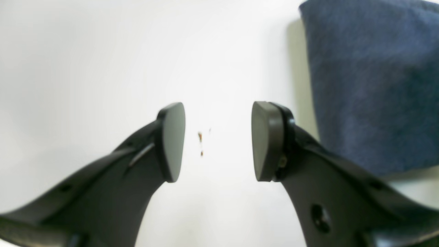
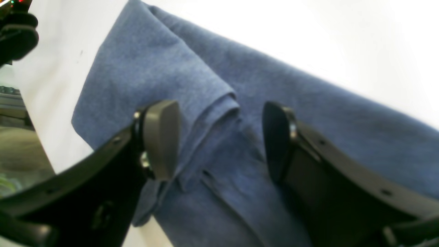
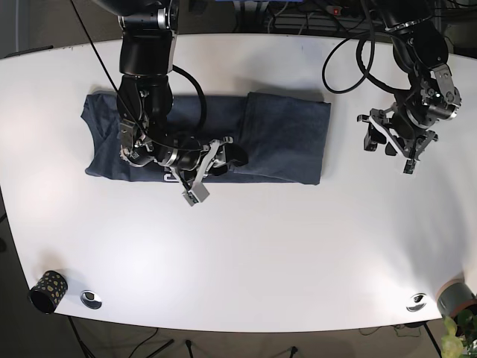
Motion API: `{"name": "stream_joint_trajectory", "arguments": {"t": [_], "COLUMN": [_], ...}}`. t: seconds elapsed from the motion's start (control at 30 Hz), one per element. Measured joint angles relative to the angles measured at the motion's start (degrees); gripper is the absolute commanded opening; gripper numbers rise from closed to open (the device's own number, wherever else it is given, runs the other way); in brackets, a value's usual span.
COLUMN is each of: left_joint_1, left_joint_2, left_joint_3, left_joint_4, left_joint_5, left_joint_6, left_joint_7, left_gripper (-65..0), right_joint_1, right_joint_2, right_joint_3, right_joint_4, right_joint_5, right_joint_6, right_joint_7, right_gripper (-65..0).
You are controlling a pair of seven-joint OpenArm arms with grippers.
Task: Fold the T-shirt properly
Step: 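Fold the strip end near the right gripper inward over the bundle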
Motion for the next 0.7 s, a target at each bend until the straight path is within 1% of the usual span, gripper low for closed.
{"name": "stream_joint_trajectory", "arguments": {"t": [0.07,0.1,0.13,0.23,0.27,0.3,0.4,0.6,0.7], "left_joint_1": [0.3,0.3,0.3,0.2,0.1,0.2,0.2,0.2,0.2], "left_joint_2": [0.1,0.1,0.1,0.1,0.1,0.1,0.1,0.2,0.2], "left_joint_3": [0.0,0.0,0.0,0.0,0.0,0.0,0.0,0.3,0.3], "left_joint_4": [0.0,0.0,0.0,0.0,0.0,0.0,0.0,0.0,0.0], "left_joint_5": [0.0,0.0,0.0,0.0,0.0,0.0,0.0,0.0,0.0], "left_joint_6": [0.0,0.0,0.0,0.0,0.0,0.0,0.0,0.0,0.0], "left_joint_7": [0.0,0.2,0.2,0.2,0.2,0.2,0.2,0.2,0.2], "left_gripper": [-36.4,-36.4,-36.4,-36.4,-36.4,-36.4,-36.4,-36.4,-36.4], "right_joint_1": [-0.1,-0.2,-0.2,-0.1,-0.1,-0.1,-0.2,0.0,0.4], "right_joint_2": [-0.7,-1.0,-1.1,-1.6,-1.7,-1.7,-2.0,-2.1,-1.1], "right_joint_3": [0.0,-0.2,-0.3,-0.3,-0.2,-0.1,-0.1,-0.1,-0.3], "right_joint_4": [-0.9,-1.0,-1.0,-0.9,-0.9,-0.9,-0.5,5.9,7.1], "right_joint_5": [0.0,0.0,0.0,0.2,0.2,0.2,0.0,0.4,0.5], "right_joint_6": [0.07,0.07,0.09,0.11,0.11,0.09,0.09,0.33,0.39], "right_joint_7": [0.0,0.0,-0.1,0.0,0.0,0.0,-0.1,-0.2,0.0], "right_gripper": [-30.0,-31.9,-35.4,-53.7,-61.0,-65.0,-65.0,-65.0,-65.0]}}
